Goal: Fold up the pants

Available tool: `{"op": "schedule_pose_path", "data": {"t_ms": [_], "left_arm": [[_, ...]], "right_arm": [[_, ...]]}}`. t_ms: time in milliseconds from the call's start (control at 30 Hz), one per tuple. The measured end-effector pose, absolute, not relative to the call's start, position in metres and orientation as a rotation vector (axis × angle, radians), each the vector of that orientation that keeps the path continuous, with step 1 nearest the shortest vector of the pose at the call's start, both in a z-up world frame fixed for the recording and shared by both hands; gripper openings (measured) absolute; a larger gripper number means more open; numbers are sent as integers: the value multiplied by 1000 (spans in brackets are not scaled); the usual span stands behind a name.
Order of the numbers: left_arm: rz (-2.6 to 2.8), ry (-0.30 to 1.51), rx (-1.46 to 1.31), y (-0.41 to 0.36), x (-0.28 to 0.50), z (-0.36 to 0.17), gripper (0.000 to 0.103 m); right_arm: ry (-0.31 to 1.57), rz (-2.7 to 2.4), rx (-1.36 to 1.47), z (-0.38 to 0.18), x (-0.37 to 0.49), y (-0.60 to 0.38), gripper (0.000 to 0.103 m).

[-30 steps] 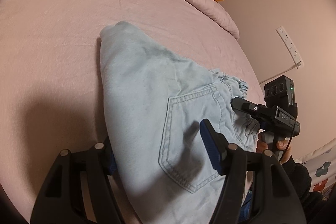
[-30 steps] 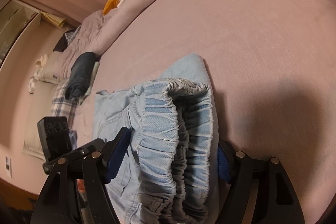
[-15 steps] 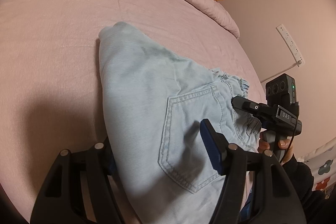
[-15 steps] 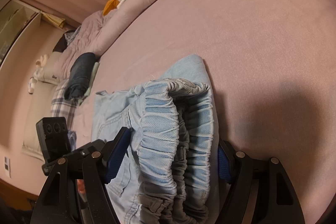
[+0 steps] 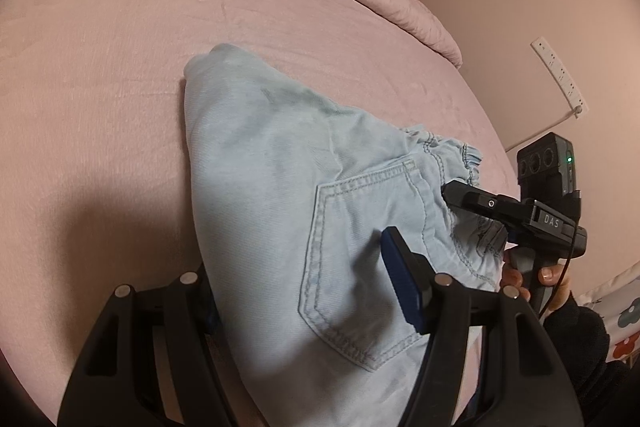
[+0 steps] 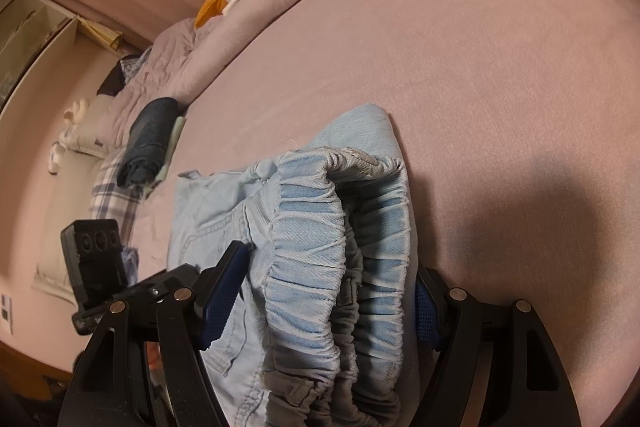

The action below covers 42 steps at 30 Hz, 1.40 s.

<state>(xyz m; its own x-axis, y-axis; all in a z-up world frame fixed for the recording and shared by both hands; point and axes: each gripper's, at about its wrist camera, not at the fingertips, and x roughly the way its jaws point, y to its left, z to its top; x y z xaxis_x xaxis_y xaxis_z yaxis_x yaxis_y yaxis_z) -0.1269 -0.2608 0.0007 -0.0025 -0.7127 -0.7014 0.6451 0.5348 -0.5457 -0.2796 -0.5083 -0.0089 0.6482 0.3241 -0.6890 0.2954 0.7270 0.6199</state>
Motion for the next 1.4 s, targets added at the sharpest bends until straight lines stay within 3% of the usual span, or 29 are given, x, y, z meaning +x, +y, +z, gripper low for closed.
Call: {"op": "schedule_pose_path", "data": {"t_ms": [200,633,933,1400], "left_arm": [[-1029,1127,8,-267,-133,3,58],[-994,1112,74,-276,-135,3,54],[-947,1114,99,-279,-140,8,42],[-924,1056,64,-268,-152,28,24]], "right_arm": [[900,-14,725,-6,-276,-507,76],[934,-103,582,-2,-269,-499,76],[959,-159,517,4,-271,-489,72],[868,-279,356,27,-280,-456,49]]}}
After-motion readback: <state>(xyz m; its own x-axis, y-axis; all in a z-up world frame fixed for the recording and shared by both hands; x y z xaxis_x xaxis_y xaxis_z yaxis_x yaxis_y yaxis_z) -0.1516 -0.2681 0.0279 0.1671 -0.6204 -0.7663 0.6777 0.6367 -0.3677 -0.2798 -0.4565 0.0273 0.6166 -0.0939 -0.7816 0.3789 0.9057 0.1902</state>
